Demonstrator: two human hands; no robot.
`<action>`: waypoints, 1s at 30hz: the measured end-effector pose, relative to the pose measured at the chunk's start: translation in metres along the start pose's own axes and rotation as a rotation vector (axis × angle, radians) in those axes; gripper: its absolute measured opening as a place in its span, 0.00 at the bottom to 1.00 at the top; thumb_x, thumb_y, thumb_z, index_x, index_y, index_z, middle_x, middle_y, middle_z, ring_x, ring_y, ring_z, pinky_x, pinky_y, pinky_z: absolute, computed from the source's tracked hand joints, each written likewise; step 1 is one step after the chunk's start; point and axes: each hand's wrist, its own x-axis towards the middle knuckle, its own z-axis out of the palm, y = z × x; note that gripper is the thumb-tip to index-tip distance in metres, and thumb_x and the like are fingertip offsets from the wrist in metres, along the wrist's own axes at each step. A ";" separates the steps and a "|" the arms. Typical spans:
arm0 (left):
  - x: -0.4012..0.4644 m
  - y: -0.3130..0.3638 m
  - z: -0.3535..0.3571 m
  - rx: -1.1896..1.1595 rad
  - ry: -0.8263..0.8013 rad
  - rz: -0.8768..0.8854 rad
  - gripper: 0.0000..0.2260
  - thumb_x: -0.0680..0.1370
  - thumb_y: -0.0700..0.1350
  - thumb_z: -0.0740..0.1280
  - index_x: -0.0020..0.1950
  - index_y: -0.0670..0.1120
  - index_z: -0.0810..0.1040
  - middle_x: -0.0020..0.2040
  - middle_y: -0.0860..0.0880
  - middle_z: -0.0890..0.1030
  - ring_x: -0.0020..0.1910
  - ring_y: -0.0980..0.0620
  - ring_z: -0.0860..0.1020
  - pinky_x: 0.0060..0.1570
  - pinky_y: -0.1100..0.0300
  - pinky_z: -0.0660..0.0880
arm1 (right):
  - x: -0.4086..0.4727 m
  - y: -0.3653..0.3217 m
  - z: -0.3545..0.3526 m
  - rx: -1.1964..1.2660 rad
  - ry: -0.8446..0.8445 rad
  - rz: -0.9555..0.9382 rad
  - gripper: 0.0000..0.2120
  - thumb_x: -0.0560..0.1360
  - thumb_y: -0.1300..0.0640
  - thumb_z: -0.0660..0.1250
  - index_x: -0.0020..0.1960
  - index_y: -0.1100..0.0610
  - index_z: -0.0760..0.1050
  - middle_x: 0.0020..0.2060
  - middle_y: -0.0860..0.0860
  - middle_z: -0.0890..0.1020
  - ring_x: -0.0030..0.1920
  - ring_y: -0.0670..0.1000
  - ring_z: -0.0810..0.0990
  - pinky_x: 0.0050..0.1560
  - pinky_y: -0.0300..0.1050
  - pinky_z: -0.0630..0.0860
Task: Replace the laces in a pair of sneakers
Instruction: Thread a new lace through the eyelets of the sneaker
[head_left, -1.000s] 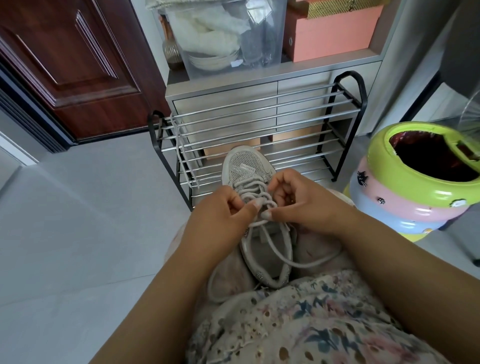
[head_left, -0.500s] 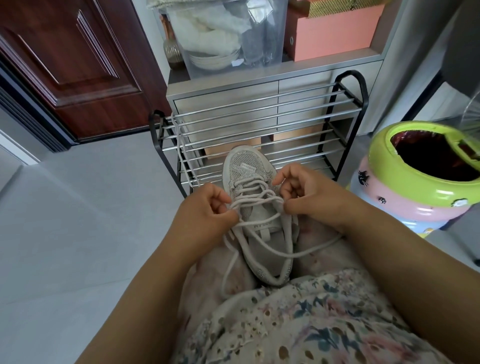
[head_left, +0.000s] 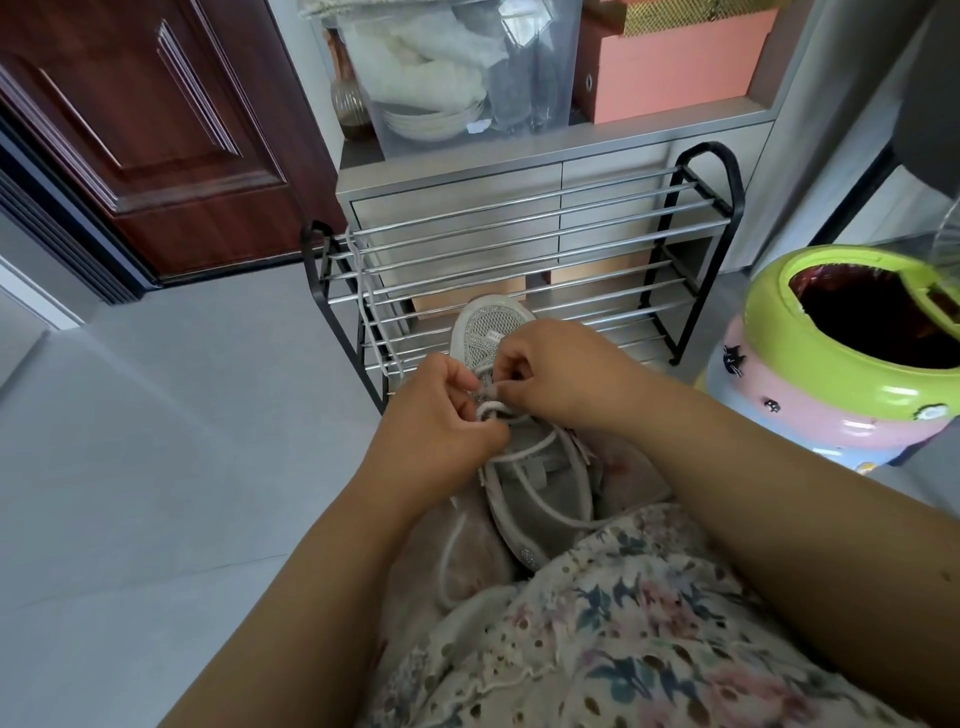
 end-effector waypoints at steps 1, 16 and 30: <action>0.000 -0.001 0.000 -0.003 0.005 0.006 0.13 0.67 0.38 0.71 0.47 0.49 0.73 0.37 0.46 0.79 0.32 0.54 0.74 0.39 0.50 0.76 | 0.001 0.000 0.000 0.059 -0.006 0.011 0.05 0.72 0.53 0.69 0.39 0.51 0.75 0.28 0.43 0.71 0.30 0.40 0.69 0.29 0.31 0.62; 0.000 -0.013 -0.001 -0.121 0.016 0.004 0.08 0.70 0.36 0.69 0.44 0.47 0.76 0.35 0.49 0.78 0.31 0.54 0.74 0.34 0.58 0.74 | -0.005 0.027 0.003 0.939 -0.064 0.204 0.07 0.76 0.61 0.65 0.40 0.59 0.76 0.29 0.50 0.73 0.29 0.44 0.68 0.32 0.35 0.66; 0.017 -0.008 0.000 -0.163 0.011 0.044 0.02 0.76 0.44 0.69 0.46 0.51 0.80 0.31 0.50 0.76 0.33 0.51 0.76 0.43 0.43 0.78 | -0.015 0.017 0.004 0.457 0.110 0.260 0.06 0.71 0.55 0.72 0.37 0.55 0.78 0.27 0.44 0.75 0.27 0.41 0.70 0.27 0.30 0.66</action>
